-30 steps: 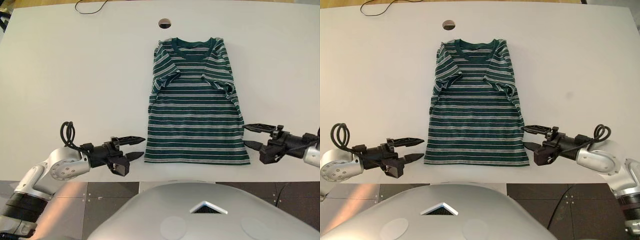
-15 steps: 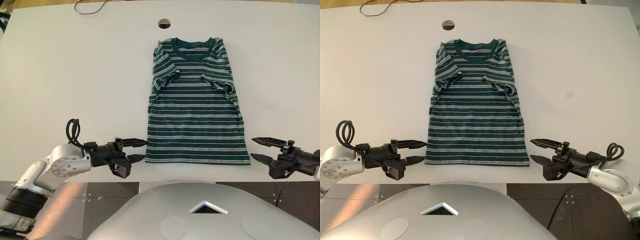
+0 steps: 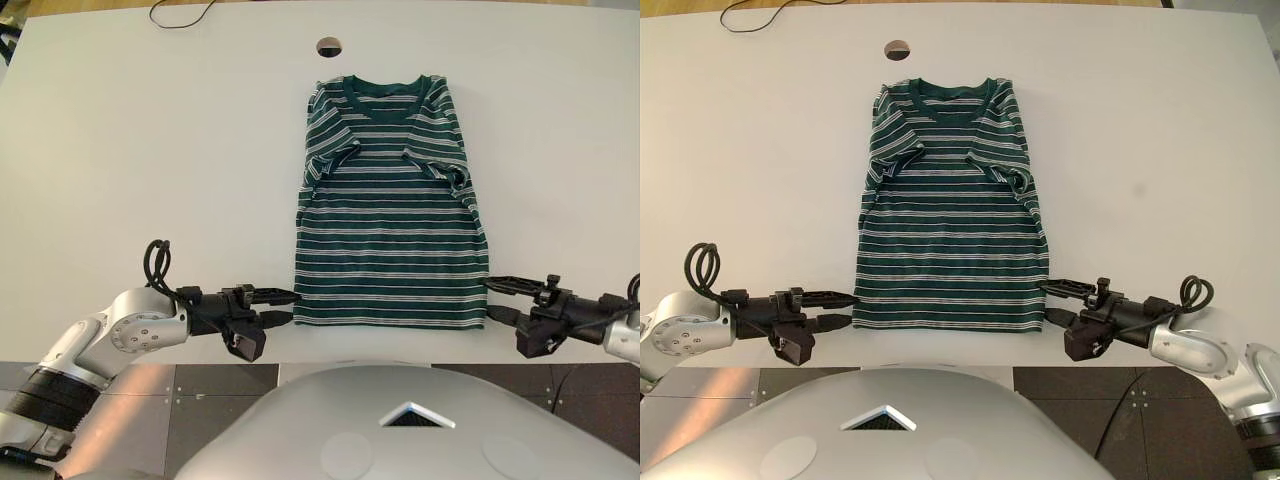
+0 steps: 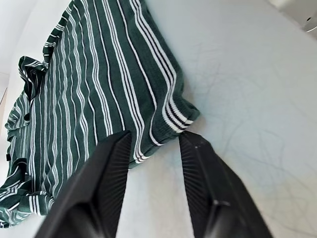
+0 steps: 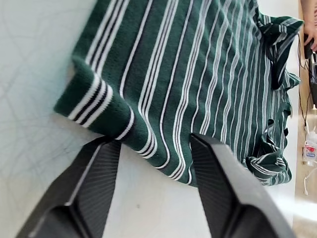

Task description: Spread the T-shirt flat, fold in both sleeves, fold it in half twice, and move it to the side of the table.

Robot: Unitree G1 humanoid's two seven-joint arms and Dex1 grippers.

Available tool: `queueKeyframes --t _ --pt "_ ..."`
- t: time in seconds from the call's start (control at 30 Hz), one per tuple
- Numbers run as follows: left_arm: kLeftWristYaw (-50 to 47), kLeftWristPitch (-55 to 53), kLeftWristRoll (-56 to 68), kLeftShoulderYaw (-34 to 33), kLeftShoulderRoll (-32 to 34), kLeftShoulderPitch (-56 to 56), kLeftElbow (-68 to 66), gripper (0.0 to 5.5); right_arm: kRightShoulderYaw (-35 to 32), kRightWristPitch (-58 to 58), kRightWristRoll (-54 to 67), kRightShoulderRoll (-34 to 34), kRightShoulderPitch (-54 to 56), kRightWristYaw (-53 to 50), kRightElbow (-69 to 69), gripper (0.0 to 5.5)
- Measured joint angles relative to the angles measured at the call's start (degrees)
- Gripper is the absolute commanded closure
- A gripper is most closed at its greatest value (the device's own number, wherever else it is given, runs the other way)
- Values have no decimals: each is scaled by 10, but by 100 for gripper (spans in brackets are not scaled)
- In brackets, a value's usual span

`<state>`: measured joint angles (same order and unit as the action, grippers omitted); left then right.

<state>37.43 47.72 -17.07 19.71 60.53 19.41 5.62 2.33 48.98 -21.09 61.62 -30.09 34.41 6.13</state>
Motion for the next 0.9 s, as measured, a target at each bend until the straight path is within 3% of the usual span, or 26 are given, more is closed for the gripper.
queueKeyframes --t 0.2,0.33,0.7,0.9 --pt "9 2 0 14 0 -12 -9 533 11 15 1 1 -5 17 3 473" --pt "10 2 0 19 0 -16 -12 540 11 15 1 1 -4 23 3 539" --pt "8 3 14 19 -11 -20 -24 540 2 14 1 0 2 21 -2 539" --pt "10 -1 125 6 -14 40 29 540 -21 3 66 -6 -23 6 36 539"
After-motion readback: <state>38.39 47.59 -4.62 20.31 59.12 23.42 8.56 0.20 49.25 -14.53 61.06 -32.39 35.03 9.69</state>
